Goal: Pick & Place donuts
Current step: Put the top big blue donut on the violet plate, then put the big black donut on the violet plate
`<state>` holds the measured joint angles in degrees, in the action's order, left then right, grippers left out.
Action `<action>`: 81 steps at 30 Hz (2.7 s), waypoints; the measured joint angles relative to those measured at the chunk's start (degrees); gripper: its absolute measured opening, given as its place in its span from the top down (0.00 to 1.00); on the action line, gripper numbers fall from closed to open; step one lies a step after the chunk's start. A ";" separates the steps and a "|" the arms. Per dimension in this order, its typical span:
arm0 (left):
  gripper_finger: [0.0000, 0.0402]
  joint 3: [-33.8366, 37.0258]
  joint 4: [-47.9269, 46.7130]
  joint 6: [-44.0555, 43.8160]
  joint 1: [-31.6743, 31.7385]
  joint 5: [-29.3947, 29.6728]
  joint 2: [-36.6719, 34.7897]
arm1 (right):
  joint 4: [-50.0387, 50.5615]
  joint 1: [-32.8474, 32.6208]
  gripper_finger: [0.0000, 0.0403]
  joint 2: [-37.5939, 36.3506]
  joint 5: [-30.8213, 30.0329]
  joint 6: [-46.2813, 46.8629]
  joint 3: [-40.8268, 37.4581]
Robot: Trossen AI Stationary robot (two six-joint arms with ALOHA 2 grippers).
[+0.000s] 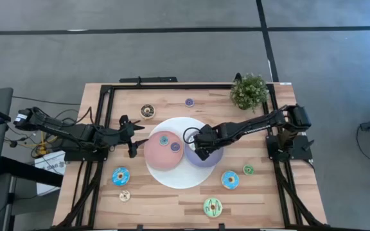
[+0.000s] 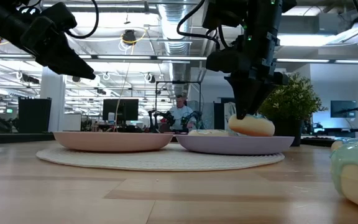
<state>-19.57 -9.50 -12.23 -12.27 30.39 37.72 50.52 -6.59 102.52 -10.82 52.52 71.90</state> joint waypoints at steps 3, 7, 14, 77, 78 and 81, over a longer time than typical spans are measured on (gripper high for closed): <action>0.32 0.00 0.00 0.00 0.00 0.00 0.00 | 0.55 -0.02 0.80 0.00 -0.17 0.51 -0.01; 0.32 0.00 -0.01 0.00 0.00 -0.02 0.01 | 0.87 -0.02 0.80 0.00 0.40 0.43 -0.01; 0.32 0.00 -0.02 -0.07 0.00 -0.02 0.00 | 1.13 -0.02 0.80 0.00 1.51 -0.49 -0.01; 0.32 -0.02 0.05 -1.04 0.04 -0.83 -0.24 | 6.89 -8.01 0.45 -12.82 -2.70 -3.87 -3.66; 0.32 -0.02 0.12 -1.53 0.04 -1.08 -0.24 | 7.13 -9.36 0.46 -14.62 -2.99 -2.36 -5.54; 0.32 -0.02 0.18 -2.44 0.04 -1.52 -0.24 | 6.60 -13.17 0.49 -20.50 -3.93 4.29 -12.44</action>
<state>-19.59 -9.32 -14.67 -12.23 28.87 37.47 57.12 -19.76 82.02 -14.75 56.81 59.46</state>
